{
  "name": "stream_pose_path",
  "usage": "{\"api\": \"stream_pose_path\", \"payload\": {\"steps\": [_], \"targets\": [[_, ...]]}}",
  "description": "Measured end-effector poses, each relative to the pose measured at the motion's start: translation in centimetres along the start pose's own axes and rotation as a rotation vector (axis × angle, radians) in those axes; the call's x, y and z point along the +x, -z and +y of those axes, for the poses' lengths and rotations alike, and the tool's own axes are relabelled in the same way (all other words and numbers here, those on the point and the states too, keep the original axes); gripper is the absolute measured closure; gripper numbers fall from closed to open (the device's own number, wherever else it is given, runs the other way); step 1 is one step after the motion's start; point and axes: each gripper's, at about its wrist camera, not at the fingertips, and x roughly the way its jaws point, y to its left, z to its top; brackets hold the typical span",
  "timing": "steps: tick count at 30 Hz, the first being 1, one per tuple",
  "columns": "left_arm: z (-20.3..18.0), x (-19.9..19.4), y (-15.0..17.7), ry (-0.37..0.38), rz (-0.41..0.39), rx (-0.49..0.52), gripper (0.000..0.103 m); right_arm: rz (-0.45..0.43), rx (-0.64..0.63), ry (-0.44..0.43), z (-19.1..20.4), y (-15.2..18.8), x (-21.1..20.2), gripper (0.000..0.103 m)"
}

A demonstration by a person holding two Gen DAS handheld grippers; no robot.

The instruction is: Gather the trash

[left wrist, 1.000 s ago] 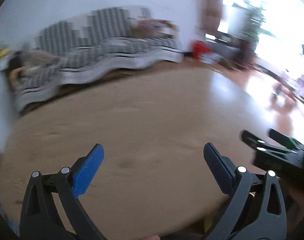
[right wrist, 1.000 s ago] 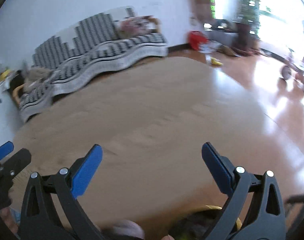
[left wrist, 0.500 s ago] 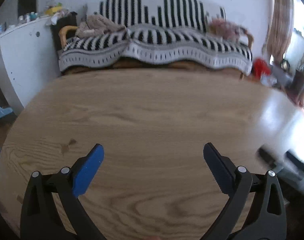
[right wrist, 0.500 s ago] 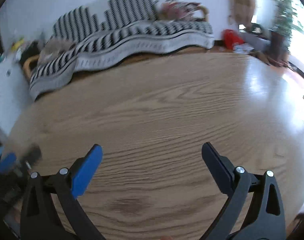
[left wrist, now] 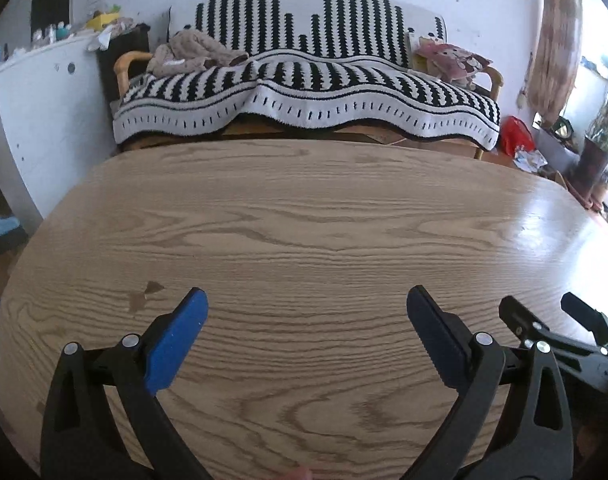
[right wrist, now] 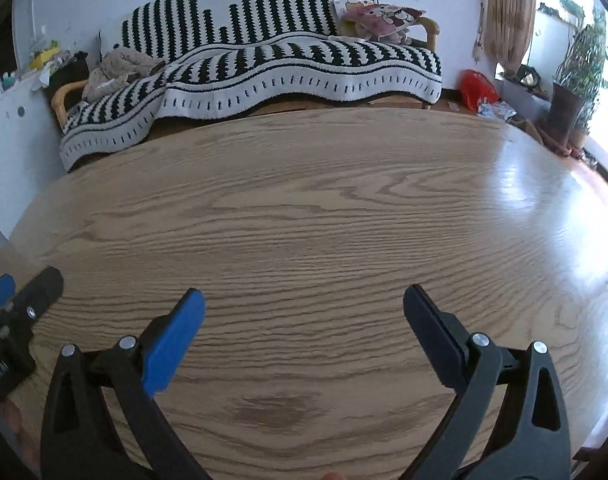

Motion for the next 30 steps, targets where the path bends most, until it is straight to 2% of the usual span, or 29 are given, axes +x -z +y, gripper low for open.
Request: {"api": "stream_pose_path", "payload": {"steps": [10, 14, 18, 27, 30], "targets": [[-2.4, -0.6, 0.1, -0.075, -0.060, 0.108, 0.006, -0.001, 0.037, 0.019, -1.6, 0.6, -0.3, 0.007], [-2.6, -0.9, 0.1, -0.050, -0.061, 0.101, 0.006, 0.002, 0.025, 0.020, -1.4, 0.7, -0.3, 0.007], [-2.6, -1.0, 0.0, -0.074, -0.067, 0.101, 0.006, 0.001, 0.025, 0.018, -1.4, 0.6, -0.3, 0.007], [-2.7, -0.7, 0.0, -0.044, -0.049, 0.095, 0.006, 0.003, 0.024, 0.021, -1.2, 0.6, -0.3, 0.007], [-2.6, -0.5, -0.1, -0.061, -0.039, 0.078, 0.006, 0.008, 0.026, 0.020, -1.2, 0.6, -0.2, 0.007]]}}
